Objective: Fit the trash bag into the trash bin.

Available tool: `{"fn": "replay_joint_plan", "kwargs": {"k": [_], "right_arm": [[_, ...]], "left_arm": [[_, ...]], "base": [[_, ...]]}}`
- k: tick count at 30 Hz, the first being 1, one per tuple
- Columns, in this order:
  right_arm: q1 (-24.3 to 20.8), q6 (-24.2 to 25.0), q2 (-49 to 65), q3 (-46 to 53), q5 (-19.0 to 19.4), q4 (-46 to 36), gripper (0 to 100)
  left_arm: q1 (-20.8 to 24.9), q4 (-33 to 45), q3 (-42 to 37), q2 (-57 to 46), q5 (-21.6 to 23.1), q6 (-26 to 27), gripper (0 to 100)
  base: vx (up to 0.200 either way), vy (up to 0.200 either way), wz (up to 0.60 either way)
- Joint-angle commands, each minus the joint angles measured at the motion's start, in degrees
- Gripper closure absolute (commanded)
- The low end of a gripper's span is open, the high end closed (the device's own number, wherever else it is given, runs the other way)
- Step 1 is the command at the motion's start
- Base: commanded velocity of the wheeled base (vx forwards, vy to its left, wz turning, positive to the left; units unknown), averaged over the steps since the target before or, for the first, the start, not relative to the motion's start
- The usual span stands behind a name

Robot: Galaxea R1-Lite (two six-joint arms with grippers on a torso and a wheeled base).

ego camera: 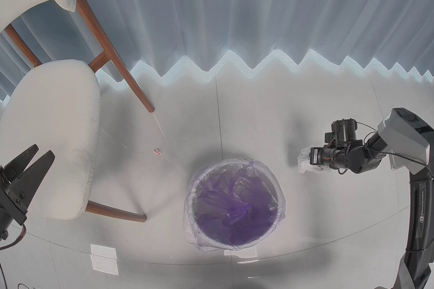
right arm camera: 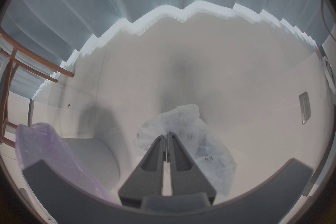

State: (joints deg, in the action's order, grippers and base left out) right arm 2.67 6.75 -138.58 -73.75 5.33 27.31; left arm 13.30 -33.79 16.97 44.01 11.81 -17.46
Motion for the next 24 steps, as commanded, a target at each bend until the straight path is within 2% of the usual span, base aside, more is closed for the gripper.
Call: {"fn": "replay_joint_plan", "kwargs": {"k": [1, 7, 16, 20, 22, 24], "right_arm": [[-0.30, 0.28, 12.20, 10.21, 0.21, 4.42, 100], [-0.30, 0.10, 24.59, 22.86, 1.26, 8.11, 100], [-0.38, -0.07, 39.53, 32.36, 1.62, 7.85, 100], [-0.38, -0.07, 45.51, 37.81, 2.14, 8.38, 100], [-0.38, -0.07, 46.03, 38.16, 2.14, 8.38, 100], [-0.38, -0.25, 52.45, 42.99, 2.14, 8.11, 100]], "left_arm": [[-0.12, 0.75, -0.97, 0.38, 0.32, 3.92, 0], [-0.29, 1.71, -1.15, 0.38, 0.32, 6.29, 0], [-1.17, 1.80, -1.76, -0.06, -0.39, 6.47, 0], [-1.43, 1.71, -2.20, -0.33, -4.17, 6.47, 0], [-1.35, 1.71, -2.20, -0.33, -4.43, 6.47, 0], [-1.79, 1.71, -2.12, -0.94, -6.89, 6.47, 0]], "base": [[0.000, 0.000, 0.00], [0.000, 0.000, 0.00], [0.000, 0.000, 0.00], [0.000, 0.000, 0.00], [0.000, 0.000, 0.00], [0.000, 0.000, 0.00]]}}
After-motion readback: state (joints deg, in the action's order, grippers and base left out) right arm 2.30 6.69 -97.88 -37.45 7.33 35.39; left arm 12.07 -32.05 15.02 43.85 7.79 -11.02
